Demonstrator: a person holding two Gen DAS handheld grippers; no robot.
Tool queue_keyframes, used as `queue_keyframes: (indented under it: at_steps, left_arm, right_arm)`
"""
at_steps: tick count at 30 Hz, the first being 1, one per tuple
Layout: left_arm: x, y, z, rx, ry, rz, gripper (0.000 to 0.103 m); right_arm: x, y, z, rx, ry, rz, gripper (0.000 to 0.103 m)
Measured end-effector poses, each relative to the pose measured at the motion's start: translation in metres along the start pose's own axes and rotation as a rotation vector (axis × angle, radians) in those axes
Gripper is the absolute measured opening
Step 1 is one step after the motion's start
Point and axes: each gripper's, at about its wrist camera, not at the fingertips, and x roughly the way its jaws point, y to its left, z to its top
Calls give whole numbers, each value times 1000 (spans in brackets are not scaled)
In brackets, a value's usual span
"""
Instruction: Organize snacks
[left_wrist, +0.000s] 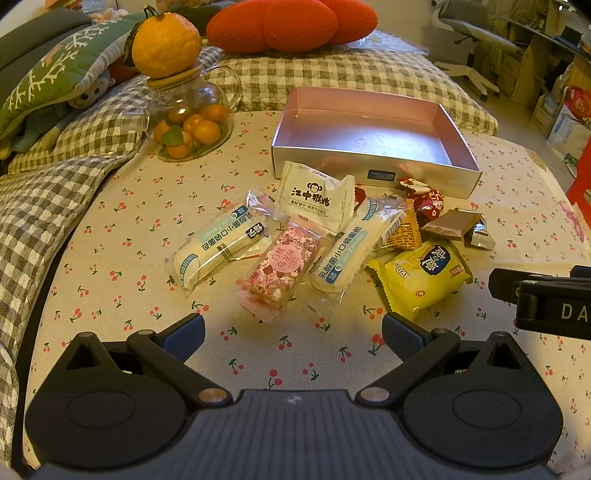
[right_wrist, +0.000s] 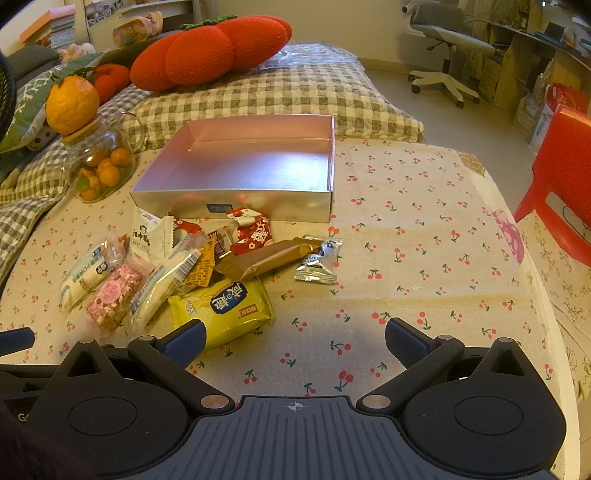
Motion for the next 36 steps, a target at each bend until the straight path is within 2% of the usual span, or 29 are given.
queue_keyframes:
  at_steps: [25, 31, 36]
  left_arm:
    - [4, 3, 2, -12, 10, -25, 102]
    - [3, 6, 3, -15, 3, -59, 102]
    - [4, 13, 7, -58, -24, -93, 102]
  right_arm:
    - [1, -1, 0, 6, 10, 5, 103]
    - [1, -3, 4, 6, 15, 10, 103]
    - [1, -8, 13, 17, 20, 29, 103]
